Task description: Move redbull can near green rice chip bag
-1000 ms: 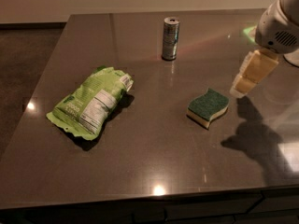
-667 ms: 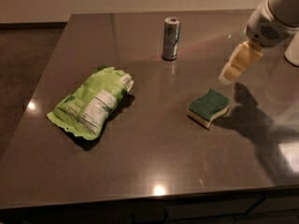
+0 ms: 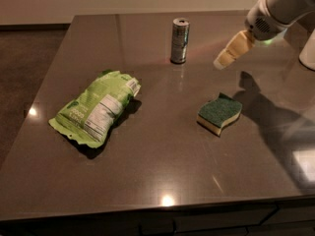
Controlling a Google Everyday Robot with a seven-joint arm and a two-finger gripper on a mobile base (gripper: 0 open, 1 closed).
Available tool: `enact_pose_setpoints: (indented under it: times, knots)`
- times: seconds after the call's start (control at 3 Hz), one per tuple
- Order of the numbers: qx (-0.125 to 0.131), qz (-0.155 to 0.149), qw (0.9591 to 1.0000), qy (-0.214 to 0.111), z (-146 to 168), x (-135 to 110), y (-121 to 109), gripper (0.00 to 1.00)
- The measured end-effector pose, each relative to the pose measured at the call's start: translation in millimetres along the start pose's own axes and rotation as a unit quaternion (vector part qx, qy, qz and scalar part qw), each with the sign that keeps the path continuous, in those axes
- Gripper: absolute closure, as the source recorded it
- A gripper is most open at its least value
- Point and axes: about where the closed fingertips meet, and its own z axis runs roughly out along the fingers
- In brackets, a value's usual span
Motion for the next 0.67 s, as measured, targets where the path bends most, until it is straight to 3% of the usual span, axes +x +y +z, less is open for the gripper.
enact_pose_setpoints:
  times: [0.67]
  knots:
    - [0.0,0.038,0.9981,-0.048,38.1,-41.9,-31.5,0.0]
